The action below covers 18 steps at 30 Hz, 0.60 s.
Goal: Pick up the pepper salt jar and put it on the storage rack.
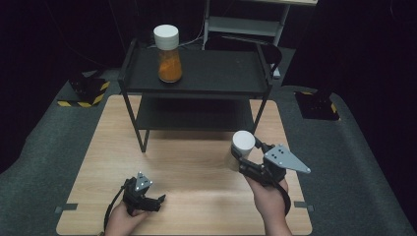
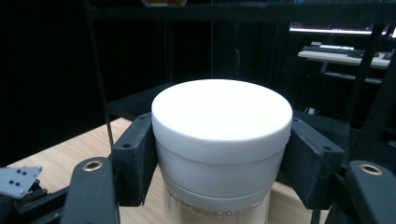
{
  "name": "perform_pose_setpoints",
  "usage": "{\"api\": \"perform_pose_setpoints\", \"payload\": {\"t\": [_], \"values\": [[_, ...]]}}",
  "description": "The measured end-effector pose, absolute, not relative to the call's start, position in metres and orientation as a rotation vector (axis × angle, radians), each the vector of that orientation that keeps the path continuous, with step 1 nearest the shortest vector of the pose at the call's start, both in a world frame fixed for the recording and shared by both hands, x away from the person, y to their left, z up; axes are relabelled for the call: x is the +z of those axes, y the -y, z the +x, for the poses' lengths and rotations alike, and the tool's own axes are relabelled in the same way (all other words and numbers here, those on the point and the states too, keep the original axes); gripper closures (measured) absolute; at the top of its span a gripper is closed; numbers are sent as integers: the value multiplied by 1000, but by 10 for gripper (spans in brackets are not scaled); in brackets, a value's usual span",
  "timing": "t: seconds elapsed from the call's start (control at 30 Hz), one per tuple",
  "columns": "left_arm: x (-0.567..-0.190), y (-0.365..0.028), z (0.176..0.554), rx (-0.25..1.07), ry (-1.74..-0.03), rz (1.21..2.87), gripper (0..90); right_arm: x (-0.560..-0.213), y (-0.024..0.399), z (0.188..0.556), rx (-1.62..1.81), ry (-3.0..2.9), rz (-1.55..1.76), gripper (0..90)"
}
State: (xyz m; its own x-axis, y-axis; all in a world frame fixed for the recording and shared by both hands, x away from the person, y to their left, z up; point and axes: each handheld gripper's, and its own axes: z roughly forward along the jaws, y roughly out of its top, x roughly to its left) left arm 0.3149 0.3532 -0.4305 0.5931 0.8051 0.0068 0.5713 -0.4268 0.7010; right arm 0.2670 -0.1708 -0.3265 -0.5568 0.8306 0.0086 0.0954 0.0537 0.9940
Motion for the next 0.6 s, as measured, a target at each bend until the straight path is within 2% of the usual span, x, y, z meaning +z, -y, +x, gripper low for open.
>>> {"api": "perform_pose_setpoints", "payload": {"t": [0.6], "values": [[-431,-353,315,453,-1085,2155,4,-275,174,279,1549,-1690,907,339]]}}
